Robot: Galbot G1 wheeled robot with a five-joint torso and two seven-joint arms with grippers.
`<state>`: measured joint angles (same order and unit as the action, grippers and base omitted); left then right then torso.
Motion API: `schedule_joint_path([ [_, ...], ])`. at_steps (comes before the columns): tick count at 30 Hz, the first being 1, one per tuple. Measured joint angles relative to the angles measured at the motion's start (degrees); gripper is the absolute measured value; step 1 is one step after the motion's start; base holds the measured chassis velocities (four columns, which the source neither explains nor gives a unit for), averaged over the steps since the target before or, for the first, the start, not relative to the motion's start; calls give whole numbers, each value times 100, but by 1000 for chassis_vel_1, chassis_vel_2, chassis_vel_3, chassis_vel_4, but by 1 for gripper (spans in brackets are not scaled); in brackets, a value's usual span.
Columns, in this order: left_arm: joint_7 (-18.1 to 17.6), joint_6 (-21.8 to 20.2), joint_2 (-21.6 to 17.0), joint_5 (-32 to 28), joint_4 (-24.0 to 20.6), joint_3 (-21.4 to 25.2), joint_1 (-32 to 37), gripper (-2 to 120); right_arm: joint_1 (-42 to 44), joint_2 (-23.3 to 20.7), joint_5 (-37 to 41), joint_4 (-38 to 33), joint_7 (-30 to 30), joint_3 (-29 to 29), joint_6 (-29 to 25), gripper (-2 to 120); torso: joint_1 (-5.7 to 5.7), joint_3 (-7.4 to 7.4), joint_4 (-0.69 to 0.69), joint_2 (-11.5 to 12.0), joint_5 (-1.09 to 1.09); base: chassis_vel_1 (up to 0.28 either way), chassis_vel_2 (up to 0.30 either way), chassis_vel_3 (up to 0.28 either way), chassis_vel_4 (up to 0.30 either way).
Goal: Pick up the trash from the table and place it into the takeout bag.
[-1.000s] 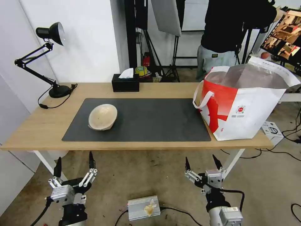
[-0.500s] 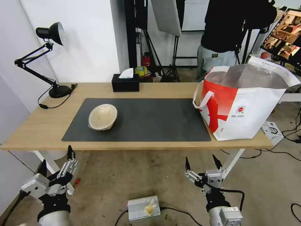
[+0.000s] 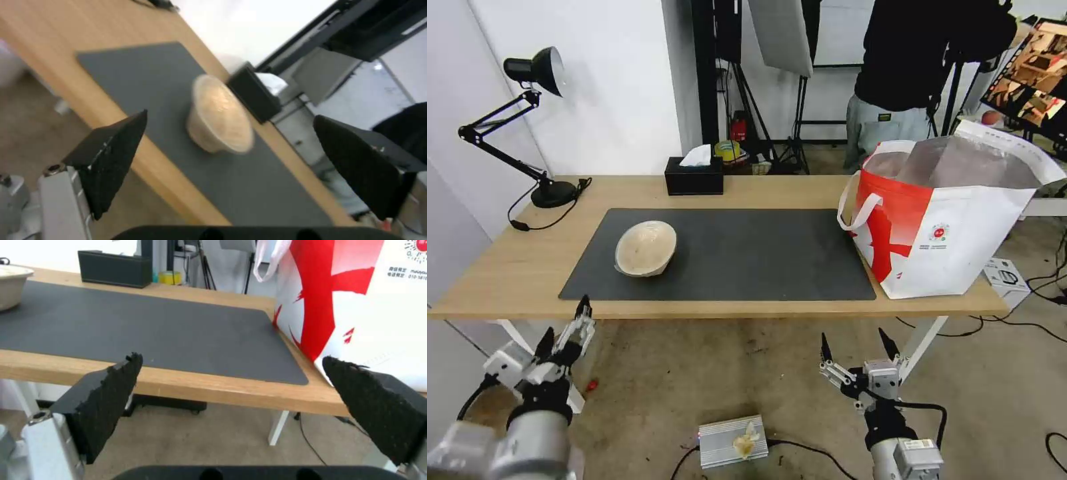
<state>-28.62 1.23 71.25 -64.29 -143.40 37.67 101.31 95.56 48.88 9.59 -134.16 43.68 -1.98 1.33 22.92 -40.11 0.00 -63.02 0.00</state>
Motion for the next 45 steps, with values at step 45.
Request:
schedule_joint_path([
  [45, -2063, -1884, -2110, -3241, 1790, -419, -3372, 100, -1, 0, 0, 0, 0, 0, 0, 100, 0, 0, 0, 0, 0, 0, 0, 0, 0],
])
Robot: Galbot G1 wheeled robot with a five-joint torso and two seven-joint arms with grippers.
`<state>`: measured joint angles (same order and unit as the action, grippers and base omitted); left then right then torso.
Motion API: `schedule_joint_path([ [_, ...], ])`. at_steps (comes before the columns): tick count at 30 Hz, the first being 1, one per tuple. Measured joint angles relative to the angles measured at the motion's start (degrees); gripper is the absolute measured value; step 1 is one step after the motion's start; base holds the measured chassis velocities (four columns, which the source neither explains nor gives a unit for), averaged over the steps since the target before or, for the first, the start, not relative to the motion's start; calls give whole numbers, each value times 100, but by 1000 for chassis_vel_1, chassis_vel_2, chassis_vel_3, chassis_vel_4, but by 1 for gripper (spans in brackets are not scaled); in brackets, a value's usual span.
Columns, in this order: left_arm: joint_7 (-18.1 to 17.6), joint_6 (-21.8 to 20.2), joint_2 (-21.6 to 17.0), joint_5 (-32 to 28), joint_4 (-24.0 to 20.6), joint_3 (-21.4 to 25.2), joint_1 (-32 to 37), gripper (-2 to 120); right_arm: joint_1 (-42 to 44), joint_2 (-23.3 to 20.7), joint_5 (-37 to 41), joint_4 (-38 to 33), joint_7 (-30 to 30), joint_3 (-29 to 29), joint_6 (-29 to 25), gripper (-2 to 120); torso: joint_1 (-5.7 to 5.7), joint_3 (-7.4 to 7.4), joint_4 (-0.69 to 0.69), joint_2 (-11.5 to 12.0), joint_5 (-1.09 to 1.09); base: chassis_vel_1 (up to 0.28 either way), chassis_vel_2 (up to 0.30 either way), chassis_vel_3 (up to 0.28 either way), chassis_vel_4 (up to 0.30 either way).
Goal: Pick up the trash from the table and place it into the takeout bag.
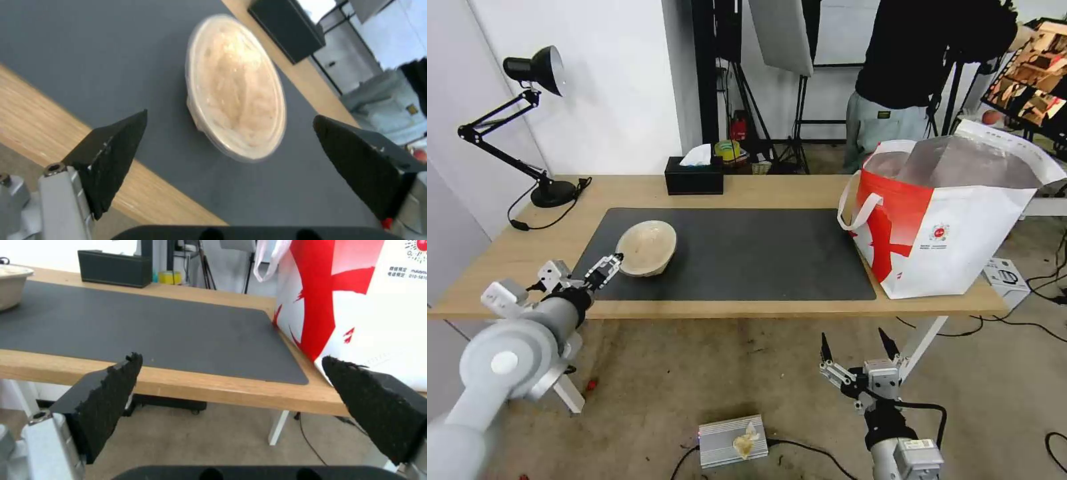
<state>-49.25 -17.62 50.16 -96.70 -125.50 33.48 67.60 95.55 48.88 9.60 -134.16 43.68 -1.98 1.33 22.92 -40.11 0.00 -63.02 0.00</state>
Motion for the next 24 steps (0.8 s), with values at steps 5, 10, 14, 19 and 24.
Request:
schedule_joint_path([
  [5, -52, -115, -22, -78, 96, -60, -97, 100, 0, 0, 0, 0, 0, 0, 0, 100, 0, 0, 0, 0, 0, 0, 0, 0, 0],
  [10, -63, -163, -55, -45, 317, -172, -280, 100, 1, 0, 0, 0, 0, 0, -1, 100, 0, 0, 0, 0, 0, 0, 0, 0, 0],
  [14, -66, -175, -56, -25, 448, -258, -408, 100, 0, 0, 0, 0, 0, 0, 0, 100, 0, 0, 0, 0, 0, 0, 0, 0, 0],
  [19, -66, -171, -54, 1, 590, -377, -519, 100, 0, 0, 0, 0, 0, 0, 0, 100, 0, 0, 0, 0, 0, 0, 0, 0, 0],
  [24, -61, -144, -37, 9, 806, -541, -757, 100, 0, 0, 0, 0, 0, 0, 0, 100, 0, 0, 0, 0, 0, 0, 0, 0, 0],
])
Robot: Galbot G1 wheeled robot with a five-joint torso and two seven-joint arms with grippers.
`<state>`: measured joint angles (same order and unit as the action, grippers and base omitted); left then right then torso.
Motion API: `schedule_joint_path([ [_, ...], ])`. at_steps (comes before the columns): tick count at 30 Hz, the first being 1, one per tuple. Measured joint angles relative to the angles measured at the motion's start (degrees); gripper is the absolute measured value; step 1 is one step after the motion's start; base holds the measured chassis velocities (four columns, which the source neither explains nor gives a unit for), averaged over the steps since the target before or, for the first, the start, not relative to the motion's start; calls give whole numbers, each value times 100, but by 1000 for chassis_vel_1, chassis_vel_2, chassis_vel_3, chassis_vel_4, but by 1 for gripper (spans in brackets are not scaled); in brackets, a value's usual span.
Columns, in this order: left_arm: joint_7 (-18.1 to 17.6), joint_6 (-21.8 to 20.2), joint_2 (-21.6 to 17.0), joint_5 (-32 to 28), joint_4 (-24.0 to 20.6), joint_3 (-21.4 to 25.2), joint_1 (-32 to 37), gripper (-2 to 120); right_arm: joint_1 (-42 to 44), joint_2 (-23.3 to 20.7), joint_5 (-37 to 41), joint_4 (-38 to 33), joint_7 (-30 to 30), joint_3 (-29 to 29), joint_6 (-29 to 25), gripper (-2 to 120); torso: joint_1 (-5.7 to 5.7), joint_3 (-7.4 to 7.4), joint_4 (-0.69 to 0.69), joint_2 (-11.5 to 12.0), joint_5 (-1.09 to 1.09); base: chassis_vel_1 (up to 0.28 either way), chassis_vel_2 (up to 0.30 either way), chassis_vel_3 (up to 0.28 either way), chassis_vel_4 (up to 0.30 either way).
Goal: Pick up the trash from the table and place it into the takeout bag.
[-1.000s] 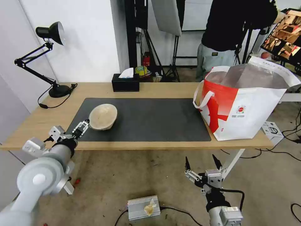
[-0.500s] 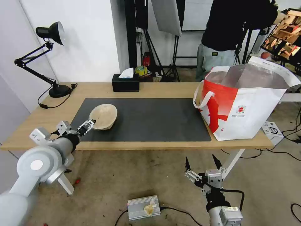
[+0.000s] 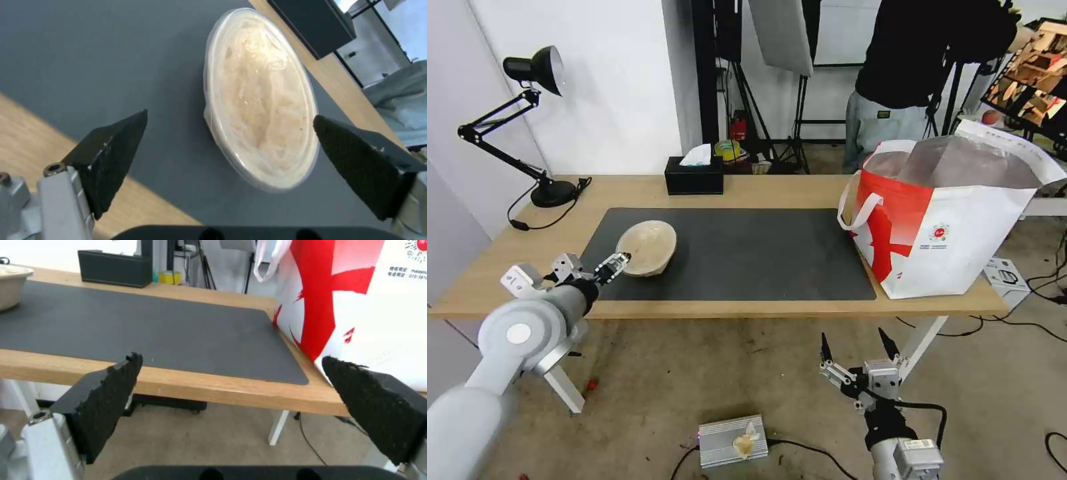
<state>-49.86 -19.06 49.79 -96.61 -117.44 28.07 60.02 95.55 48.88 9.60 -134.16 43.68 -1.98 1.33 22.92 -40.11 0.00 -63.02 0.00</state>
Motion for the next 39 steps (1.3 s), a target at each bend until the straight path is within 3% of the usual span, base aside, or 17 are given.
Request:
schedule_joint_path([
  [26, -82, 32, 537, 241, 991, -1177, -1165, 100, 0, 0, 0, 0, 0, 0, 0, 100, 0, 0, 0, 0, -1, 0, 0, 0, 0],
  [39, -167, 160, 959, 474, 1159, -1269, -1254, 97, 0, 0, 0, 0, 0, 0, 0, 100, -1, 0, 0, -1, 0, 0, 0, 0, 0],
])
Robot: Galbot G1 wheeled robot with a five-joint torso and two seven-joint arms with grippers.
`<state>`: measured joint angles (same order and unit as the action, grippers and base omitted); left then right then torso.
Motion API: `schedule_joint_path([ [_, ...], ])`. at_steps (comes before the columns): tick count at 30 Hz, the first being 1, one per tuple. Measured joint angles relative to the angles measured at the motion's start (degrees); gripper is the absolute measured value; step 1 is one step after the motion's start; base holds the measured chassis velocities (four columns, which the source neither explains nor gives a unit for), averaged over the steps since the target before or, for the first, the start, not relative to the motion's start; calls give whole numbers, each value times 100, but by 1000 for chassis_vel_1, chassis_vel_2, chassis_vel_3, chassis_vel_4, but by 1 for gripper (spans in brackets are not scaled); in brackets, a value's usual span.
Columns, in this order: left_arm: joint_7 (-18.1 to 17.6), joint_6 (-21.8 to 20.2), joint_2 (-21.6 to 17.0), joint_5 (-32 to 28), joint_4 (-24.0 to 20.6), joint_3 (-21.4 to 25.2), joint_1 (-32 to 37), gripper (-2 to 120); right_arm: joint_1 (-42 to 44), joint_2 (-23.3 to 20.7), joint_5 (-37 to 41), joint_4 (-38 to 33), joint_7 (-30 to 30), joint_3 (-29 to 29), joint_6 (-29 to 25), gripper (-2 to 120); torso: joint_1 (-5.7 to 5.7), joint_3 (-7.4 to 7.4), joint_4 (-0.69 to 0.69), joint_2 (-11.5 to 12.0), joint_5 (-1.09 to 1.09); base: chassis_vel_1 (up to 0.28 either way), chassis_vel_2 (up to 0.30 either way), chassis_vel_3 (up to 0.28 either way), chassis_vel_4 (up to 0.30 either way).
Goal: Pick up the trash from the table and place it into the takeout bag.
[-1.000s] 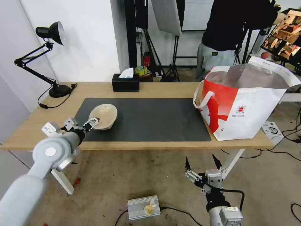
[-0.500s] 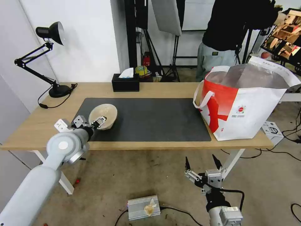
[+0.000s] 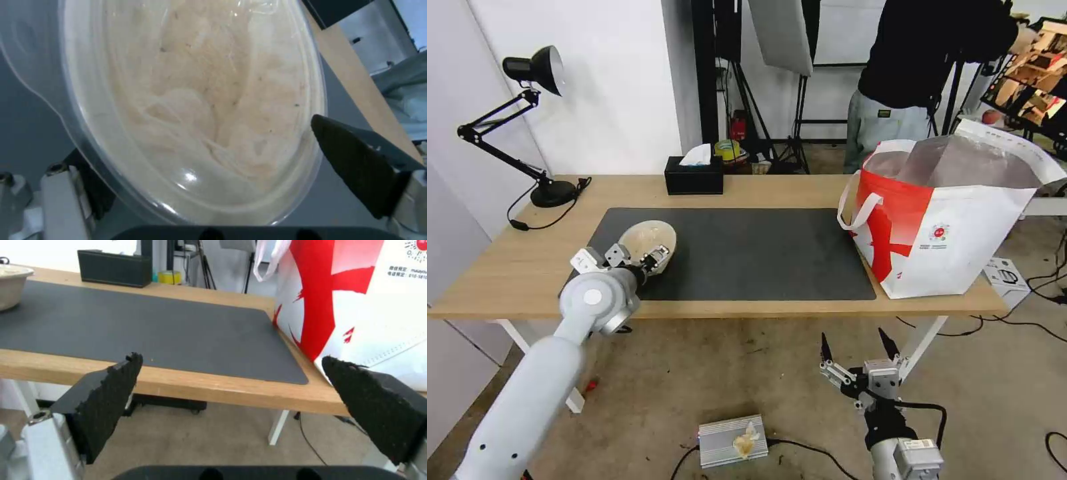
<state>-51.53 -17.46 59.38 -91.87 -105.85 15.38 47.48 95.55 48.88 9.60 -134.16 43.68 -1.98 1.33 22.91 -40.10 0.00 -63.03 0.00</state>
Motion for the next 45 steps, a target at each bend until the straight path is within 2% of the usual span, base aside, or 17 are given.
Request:
schedule_joint_path([
  [2, 6, 34, 1, 30, -7, 0, 6, 92, 0, 0, 0, 0, 0, 0, 0, 100, 0, 0, 0, 0, 0, 0, 0, 0, 0],
  [6, 15, 113, -28, 85, -82, 28, 70, 74, 0, 0, 0, 0, 0, 0, 0, 100, 0, 0, 0, 0, 0, 0, 0, 0, 0],
  [7, 15, 113, -28, 85, -82, 28, 70, 74, 0, 0, 0, 0, 0, 0, 0, 100, 0, 0, 0, 0, 0, 0, 0, 0, 0],
  [10, 16, 145, -89, 114, -149, 90, 168, 59, 0, 0, 0, 0, 0, 0, 0, 100, 0, 0, 0, -1, 0, 0, 0, 0, 0],
  [12, 16, 148, -96, 115, -153, 96, 175, 59, 0, 0, 0, 0, 0, 0, 0, 100, 0, 0, 0, -1, 0, 0, 0, 0, 0],
  [13, 16, 159, -134, 120, -177, 124, 203, 51, 0, 0, 0, 0, 0, 0, 0, 100, 0, 0, 0, 0, 0, 0, 0, 0, 0],
  [16, 16, 183, -187, 124, -221, 171, 232, 37, 0, 0, 0, 0, 0, 0, 0, 100, 0, 0, -1, -1, 0, 0, 0, 0, 0],
  [17, 16, 183, -187, 124, -221, 171, 232, 37, 0, 0, 0, 0, 0, 0, 0, 100, 0, 0, -1, -1, 0, 0, 0, 0, 0],
  [21, 20, 224, -195, 245, -257, 174, 291, 20, 0, 0, 0, 0, 0, 0, 0, 100, 0, 0, 0, 0, 0, 0, 0, 0, 0],
  [22, 20, 224, -195, 245, -257, 174, 291, 20, 0, 0, 0, 0, 0, 0, 0, 100, 0, 0, 0, 0, 0, 0, 0, 0, 0],
  [24, 36, 246, -187, 331, -268, 154, 331, 10, 0, 0, 0, 0, 0, 0, 0, 100, 0, 0, 0, 0, 0, 0, 0, 0, 0],
  [25, 36, 246, -187, 331, -268, 154, 331, 10, 0, 0, 0, 0, 0, 0, 0, 100, 0, 0, 0, 0, 0, 0, 0, 0, 0],
  [27, 56, 298, -177, 414, -293, 134, 343, 2, 1, 0, 0, 0, 0, 0, 0, 100, 0, 0, 0, 0, 0, 0, 0, 0, 0],
  [34, 87, 550, -263, 728, -342, -12, 336, 1, 0, 0, 0, 0, 0, 0, 0, 100, 0, 0, -1, 0, 1, 0, 0, 0, 0],
  [38, 475, 684, -471, 672, -637, -82, 244, 1, 0, 0, 0, 0, 0, 0, 0, 100, 0, 0, -1, 0, 0, 0, 0, 0, 0],
  [45, 695, 838, -684, 468, -917, -440, -344, 1, 0, 0, 0, 0, 0, 0, 0, 100, 0, 0, 0, 0, -2, 0, 0, 0, 0],
])
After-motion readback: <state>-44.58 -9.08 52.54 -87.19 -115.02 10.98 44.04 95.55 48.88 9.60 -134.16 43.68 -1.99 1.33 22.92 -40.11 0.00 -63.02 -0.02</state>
